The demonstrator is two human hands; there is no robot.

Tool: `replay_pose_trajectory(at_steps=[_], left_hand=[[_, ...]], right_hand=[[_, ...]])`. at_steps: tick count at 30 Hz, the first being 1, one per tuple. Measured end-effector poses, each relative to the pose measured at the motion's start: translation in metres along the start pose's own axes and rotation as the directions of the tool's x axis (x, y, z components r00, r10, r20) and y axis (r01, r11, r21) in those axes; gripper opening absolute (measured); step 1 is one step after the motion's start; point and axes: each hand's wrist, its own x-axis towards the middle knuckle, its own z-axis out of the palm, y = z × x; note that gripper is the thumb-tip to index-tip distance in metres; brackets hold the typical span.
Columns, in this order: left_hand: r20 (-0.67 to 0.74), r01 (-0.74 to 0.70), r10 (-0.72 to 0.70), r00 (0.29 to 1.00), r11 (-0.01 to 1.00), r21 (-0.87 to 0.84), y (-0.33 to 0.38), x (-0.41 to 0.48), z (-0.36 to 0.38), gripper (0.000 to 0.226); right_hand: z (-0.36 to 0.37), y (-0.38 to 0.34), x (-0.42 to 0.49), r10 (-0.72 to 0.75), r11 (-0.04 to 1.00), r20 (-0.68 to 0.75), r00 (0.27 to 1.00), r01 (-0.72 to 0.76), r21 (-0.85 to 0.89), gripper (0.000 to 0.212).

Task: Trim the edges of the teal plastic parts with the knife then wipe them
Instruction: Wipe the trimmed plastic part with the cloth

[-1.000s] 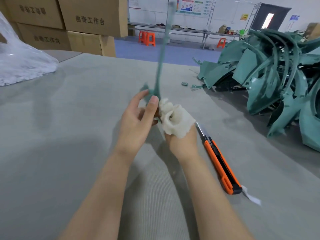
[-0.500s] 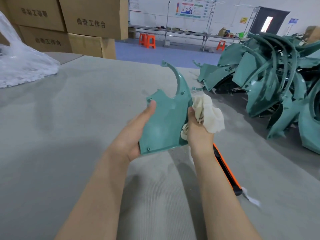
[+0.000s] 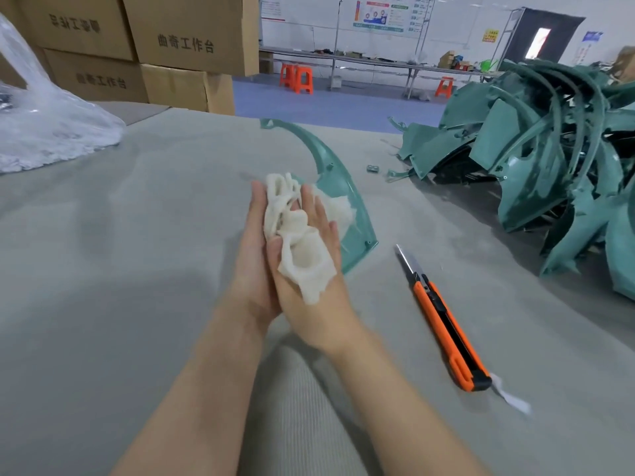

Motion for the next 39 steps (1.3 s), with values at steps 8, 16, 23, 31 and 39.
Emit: replay_pose_trajectory(at_steps=[8,16,23,31,39], left_hand=[[-0.002,0.109,-0.110,0.994,0.980,0.168,-0.015,-0.003,0.021,0.058],[-0.178,0.001,0.000,0.984,1.000,0.008,0.005,0.005,0.003,0.056],[-0.139,0.136,-0.092,0.986,0.926,0.353,-0.019,0.005,0.010,0.048],[-0.172,0.072,-0.024,0.985,0.958,0.277,-0.007,0.004,0.001,0.042],[-0.125,-0.101,0.265,0.956,0.698,0.709,-0.009,0.009,-0.008,0.024]], right_hand=[[-0.015,0.057,0.022,0.228,0.925,-0.070,0.971,-0.239,-0.294,0.065],[0.013,0.031,0.006,-0.017,0.999,0.051,0.999,0.019,-0.049,0.061],[-0.012,0.061,0.022,0.335,0.935,-0.182,0.925,-0.303,0.182,0.053],[-0.022,0.064,0.015,0.123,0.991,-0.177,0.976,-0.113,0.064,0.047],[-0.037,0.065,0.019,0.438,0.873,-0.355,0.826,-0.297,0.386,0.043]])
